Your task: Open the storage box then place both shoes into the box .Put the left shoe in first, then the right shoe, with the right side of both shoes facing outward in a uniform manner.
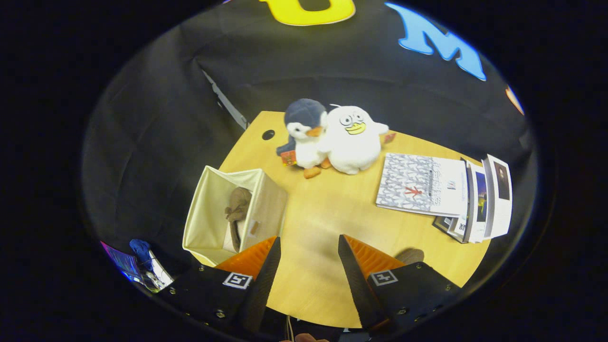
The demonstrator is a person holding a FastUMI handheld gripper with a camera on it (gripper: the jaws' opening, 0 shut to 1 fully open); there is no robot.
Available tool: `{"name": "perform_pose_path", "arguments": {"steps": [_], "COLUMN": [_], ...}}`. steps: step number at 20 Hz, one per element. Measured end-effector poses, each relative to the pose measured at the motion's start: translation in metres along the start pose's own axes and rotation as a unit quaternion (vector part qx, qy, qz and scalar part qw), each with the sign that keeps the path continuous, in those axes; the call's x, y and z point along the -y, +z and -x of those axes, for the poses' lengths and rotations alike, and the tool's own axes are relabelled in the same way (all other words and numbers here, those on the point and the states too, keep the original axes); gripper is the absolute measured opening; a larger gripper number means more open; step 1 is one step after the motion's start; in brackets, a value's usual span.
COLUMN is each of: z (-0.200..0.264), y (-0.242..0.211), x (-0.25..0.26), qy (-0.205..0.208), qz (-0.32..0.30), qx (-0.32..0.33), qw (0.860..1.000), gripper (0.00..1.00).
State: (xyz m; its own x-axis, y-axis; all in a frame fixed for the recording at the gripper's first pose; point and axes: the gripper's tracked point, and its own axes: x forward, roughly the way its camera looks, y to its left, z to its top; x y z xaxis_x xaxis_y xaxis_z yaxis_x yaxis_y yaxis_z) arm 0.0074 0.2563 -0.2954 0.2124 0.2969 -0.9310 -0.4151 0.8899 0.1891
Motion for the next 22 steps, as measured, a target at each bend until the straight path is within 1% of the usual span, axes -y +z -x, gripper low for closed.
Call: {"name": "perform_pose_path", "arguments": {"steps": [4,12,18,22], "z": [0.001,-0.006,-0.021,-0.029], "y": [-0.032,-0.096,-0.155,-0.186], "x": [0.051,0.118,0.168,0.189], "qy": [-0.024,-0.062,-0.088,-0.099], "qz": [-0.026,-0.076,-0.131,-0.152], "qx": [-0.014,-0.046,-0.081,-0.105], "qw": [0.999,0.994,0.984,0.978], "gripper": [0.75,0.75,0.76,0.76]}}
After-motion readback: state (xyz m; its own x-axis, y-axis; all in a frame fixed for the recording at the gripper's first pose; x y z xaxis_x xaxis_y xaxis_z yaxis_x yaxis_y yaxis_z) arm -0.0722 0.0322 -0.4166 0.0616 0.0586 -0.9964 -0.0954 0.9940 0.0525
